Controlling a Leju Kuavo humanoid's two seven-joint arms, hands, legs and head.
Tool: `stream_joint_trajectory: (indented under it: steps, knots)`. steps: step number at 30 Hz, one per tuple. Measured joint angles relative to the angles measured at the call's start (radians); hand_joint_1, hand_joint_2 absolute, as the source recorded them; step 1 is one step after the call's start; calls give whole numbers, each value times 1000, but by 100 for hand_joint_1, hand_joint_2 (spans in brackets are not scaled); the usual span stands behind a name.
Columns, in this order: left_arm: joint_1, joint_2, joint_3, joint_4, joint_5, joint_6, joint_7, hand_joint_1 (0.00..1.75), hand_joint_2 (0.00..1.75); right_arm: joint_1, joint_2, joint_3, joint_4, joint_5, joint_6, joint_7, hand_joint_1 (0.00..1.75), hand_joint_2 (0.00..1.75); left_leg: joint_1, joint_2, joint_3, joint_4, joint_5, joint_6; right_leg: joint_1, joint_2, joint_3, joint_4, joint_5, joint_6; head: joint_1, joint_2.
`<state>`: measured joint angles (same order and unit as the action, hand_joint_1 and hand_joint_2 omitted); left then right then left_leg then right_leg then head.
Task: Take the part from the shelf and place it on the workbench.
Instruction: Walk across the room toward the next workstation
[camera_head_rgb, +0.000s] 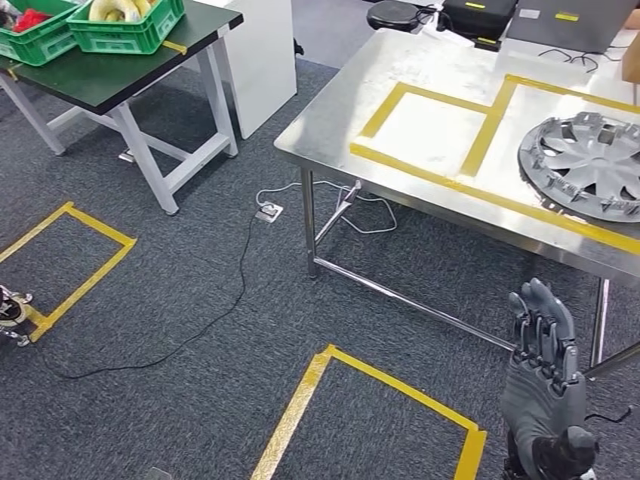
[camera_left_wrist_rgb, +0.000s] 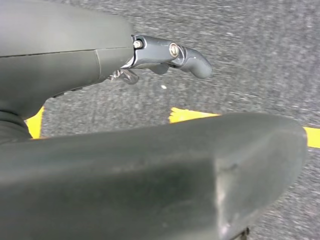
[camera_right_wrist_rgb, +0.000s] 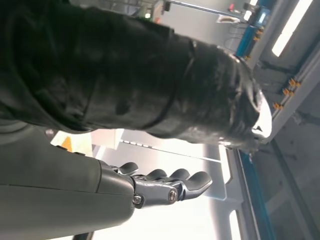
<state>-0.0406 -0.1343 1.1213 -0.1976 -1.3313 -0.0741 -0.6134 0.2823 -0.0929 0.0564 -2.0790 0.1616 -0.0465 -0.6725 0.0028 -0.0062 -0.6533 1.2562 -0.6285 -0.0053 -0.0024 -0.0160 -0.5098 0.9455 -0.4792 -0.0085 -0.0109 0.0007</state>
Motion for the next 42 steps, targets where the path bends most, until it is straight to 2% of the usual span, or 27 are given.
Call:
stream_joint_trajectory:
  steps: [2, 4, 6, 7, 9, 10, 12, 14, 15, 16, 17, 19, 21, 22, 23, 25, 26, 28, 29, 30, 31, 32, 33, 35, 37, 40, 42]
  knots:
    - [0, 1, 0, 0, 0, 0, 0, 0, 0, 0, 3, -1, 2, -5, 0, 0, 0, 0, 4, 0, 34, 5, 41, -5, -2, -2, -31, 14, 18, 6, 0, 0]
    - [0, 2, 1, 0, 0, -1, 0, 0, 0, -1, 6, -3, 4, -8, 0, 0, 0, 0, 8, -3, 125, -116, 88, -6, -5, -1, -66, 35, 29, 16, -1, 0]
    - [0, 2, 1, 0, 0, -1, 0, 0, 0, -3, 9, -6, 5, -10, 0, 0, 0, 0, 6, -10, 199, -239, 82, 3, -5, 1, -89, 53, 39, 28, -1, 0]
    - [0, 2, 1, 0, -1, -1, 0, 0, 0, -4, 10, -7, 5, -10, 0, 0, 0, 0, 4, -12, 211, -265, 71, 9, -4, 2, -96, 57, 46, 35, 0, 0]
    - [1, 1, 2, 0, -1, -2, 0, 0, 0, -4, 12, -8, 5, -10, 0, 0, 0, 0, 1, -7, 200, -273, 76, 26, -6, 6, -104, 58, 59, 49, 0, 0]
    - [1, 0, 2, 0, -1, -2, 0, 0, 0, -3, 13, -9, 6, -10, 0, 0, 0, 0, 2, -1, 191, -273, 85, 35, -8, 9, -112, 64, 50, 55, 1, 0]
    - [0, 0, 3, 0, -1, -2, 0, 0, 0, -3, 14, -11, 7, -10, 0, 0, 0, 0, 2, 11, 169, -275, 106, 53, -10, 13, -139, 125, -21, 62, 3, 0]
    - [-1, 2, 4, 0, 0, -2, 0, 0, 0, -3, 15, -14, 8, -10, -1, 0, 0, 0, -3, 20, 144, -274, 127, 61, -11, 14, -172, 247, -113, 66, 6, 0]
    - [-1, 3, 4, 0, 0, -2, 0, 0, 0, -2, 15, -15, 9, -11, -1, 0, 0, 0, -6, 25, 130, -273, 138, 62, -10, 13, -180, 304, -133, 66, 6, 0]
    - [-1, 3, 5, 0, 0, -2, 0, 0, 0, -3, 16, -16, 10, -11, -1, 0, 0, 0, -9, 30, 115, -273, 149, 62, -10, 13, -175, 336, -130, 65, 6, 0]
    - [-1, 4, 5, 0, 0, -2, 0, 0, 0, -3, 16, -16, 11, -12, -1, 0, 0, 0, -13, 35, 100, -272, 160, 62, -10, 13, -155, 336, -108, 63, 7, 0]
    - [-2, 4, 5, 0, 0, -2, 0, 0, 0, -3, 16, -16, 11, -12, -1, 0, 0, 0, -18, 43, 77, -269, 179, 60, -6, 5, -61, 230, -58, 51, 6, 0]
    - [-2, 4, 6, 0, 0, -2, 0, 0, 0, -8, 16, -17, 11, -12, -1, 0, 0, 0, -21, 49, 65, -266, 196, 54, 1, -11, 57, 71, -60, 40, 6, 0]
    - [-3, 4, 6, 0, 1, -2, 0, 0, 0, -9, 16, -18, 11, -12, -1, 0, 0, 0, -21, 52, 62, -266, 205, 49, 5, -16, 89, 19, -69, 36, 5, 0]
    - [-3, 4, 6, 0, 1, -2, 0, 0, 0, -11, 16, -19, 11, -12, -1, 0, 0, 0, -20, 56, 60, -266, 213, 44, 9, -16, 102, -8, -73, 33, 5, 0]
    - [-4, 5, 7, 0, 1, -3, 1, 0, 0, -11, 17, -21, 11, -12, -1, 0, 0, 0, -15, 54, 55, -262, 214, 32, 10, -11, 88, -17, -58, 21, 5, 0]
    - [-3, 5, 8, 0, 1, -3, 1, 0, 0, -12, 18, -21, 11, -12, -1, 0, 0, 0, -13, 46, 49, -246, 189, 25, 8, -8, 80, -19, -47, 12, 3, 0]
    - [-1, 6, 11, 0, 2, -3, 3, 0, 0, -13, 21, -21, 11, -12, -1, 0, 0, 0, -8, 24, 27, -157, 93, 12, 6, -3, 55, -21, -24, -1, 0, 0]
    - [0, 6, 12, 0, 3, -3, 5, 0, 0, -13, 22, -22, 11, -12, -1, 0, 0, 0, -6, 18, 15, -92, 44, 9, 7, 1, 40, -18, -13, -4, -1, 0]
    - [0, 7, 12, 0, 3, -3, 7, 0, 0, -13, 23, -22, 11, -12, -1, 0, 0, 0, -5, 16, 6, -31, 14, 7, 7, 6, 26, -14, -2, -4, -1, 0]
    - [0, 8, 13, 0, 4, -3, 9, 0, 0, -13, 24, -22, 11, -12, -2, 0, 0, 0, -5, 15, 7, 9, 8, 5, 7, 11, 9, -8, 8, -3, -1, 0]
    - [-1, 10, 13, 0, 5, -3, 11, 0, 0, -13, 24, -22, 11, -12, -2, 0, 0, 0, -4, 15, 21, 15, 26, 4, 6, 17, -9, 1, 18, 0, -1, 0]
    - [-1, 12, 14, 0, 5, -3, 12, 0, 0, -13, 24, -22, 11, -12, -2, 0, 0, 0, -4, 12, 52, -15, 57, 5, 5, 23, -27, 11, 26, 4, -1, 0]
    - [-1, 14, 14, 0, 5, -3, 15, 0, 0, -13, 24, -22, 11, -12, -4, 0, 0, 0, -1, -9, 142, -143, 96, 8, 3, 35, -64, 36, 37, 14, -2, 0]
    - [-1, 14, 14, 0, 5, -3, 16, 0, 0, -14, 24, -23, 11, -12, -5, 0, 0, 0, -1, -30, 199, -243, 84, 15, 3, 44, -89, 55, 48, 25, -1, 0]
    - [-2, 13, 15, 0, 6, -3, 17, 0, 0, -13, 24, -23, 11, -12, -6, 0, 0, 0, -3, -20, 191, -266, 83, 34, 2, 54, -109, 61, 64, 43, 0, 0]
    - [-3, 12, 17, 0, 6, -3, 18, 0, 0, -13, 25, -22, 11, -12, -6, 0, 0, 0, -1, -3, 172, -269, 101, 53, -1, 42, -132, 101, 14, 52, 4, 0]
